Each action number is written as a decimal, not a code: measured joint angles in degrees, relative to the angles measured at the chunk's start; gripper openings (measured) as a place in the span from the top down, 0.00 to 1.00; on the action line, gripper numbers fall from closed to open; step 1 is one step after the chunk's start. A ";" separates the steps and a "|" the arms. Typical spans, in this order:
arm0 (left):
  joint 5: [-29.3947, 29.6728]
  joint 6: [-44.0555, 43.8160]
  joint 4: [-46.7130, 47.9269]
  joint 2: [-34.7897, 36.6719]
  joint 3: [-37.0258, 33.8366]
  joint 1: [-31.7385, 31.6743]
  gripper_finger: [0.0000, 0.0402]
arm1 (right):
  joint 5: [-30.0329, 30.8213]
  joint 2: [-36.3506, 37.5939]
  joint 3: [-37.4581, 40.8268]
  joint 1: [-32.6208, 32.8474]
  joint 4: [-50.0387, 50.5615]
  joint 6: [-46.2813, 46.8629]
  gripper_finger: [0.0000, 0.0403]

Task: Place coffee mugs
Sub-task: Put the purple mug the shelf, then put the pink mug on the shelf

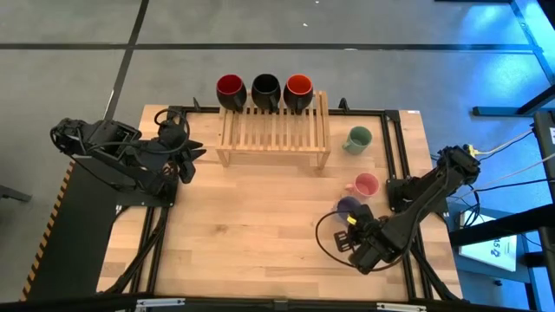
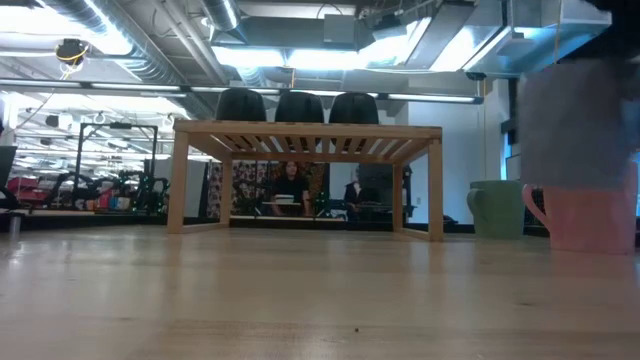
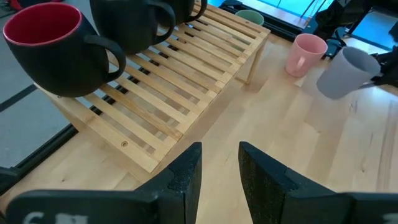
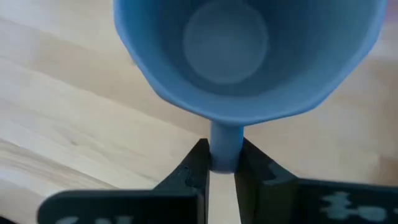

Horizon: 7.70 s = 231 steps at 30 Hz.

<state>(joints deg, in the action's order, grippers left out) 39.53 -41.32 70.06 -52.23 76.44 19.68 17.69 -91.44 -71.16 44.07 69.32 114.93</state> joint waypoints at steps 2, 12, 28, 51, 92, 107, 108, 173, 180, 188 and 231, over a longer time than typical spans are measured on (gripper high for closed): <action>-0.01 -0.02 0.00 0.00 0.00 0.00 0.75 | 2.95 0.00 -1.85 -0.75 1.45 -0.42 0.94; -0.02 -0.35 -0.28 -0.01 0.00 0.00 0.75 | 5.95 -4.45 -18.01 -10.77 14.47 -10.97 0.94; 0.44 -0.31 -0.49 -0.02 0.00 0.00 0.75 | 7.92 -8.04 -32.42 -27.43 16.35 -36.58 0.94; 1.47 -0.06 -1.12 -2.82 0.02 0.00 0.75 | 0.63 -13.35 -41.33 -47.75 15.91 -53.98 0.94; 1.36 -0.04 -2.01 -2.97 0.02 0.00 0.75 | 3.21 -12.47 -41.24 -48.82 8.92 -59.67 0.56; 1.05 -0.06 -1.99 -2.97 0.02 0.00 0.75 | 9.09 -4.31 -41.26 -31.79 19.26 -53.33 0.54; 1.05 -0.06 -1.99 -2.97 0.00 0.00 0.75 | 10.20 -4.29 -41.25 -30.22 20.90 -51.08 0.54; -4.82 -0.48 -9.42 -13.53 0.02 0.02 0.75 | -8.28 29.20 33.14 -21.24 -9.90 -79.45 0.90; -5.31 -0.48 -9.44 -13.53 0.02 0.02 0.75 | -9.02 29.18 33.00 -21.24 -11.93 -83.78 0.98; -5.47 0.96 -12.18 -14.94 0.02 0.91 0.75 | -9.16 29.16 27.23 -21.22 -21.44 -89.94 0.99; -12.15 17.73 -46.28 -34.86 0.00 -1.43 0.63 | -9.27 5.70 -2.01 -26.47 -43.85 -106.23 1.00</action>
<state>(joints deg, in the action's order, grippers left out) 27.38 -23.59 23.78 -87.09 76.44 18.25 8.43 -85.74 -73.17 17.61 25.47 8.71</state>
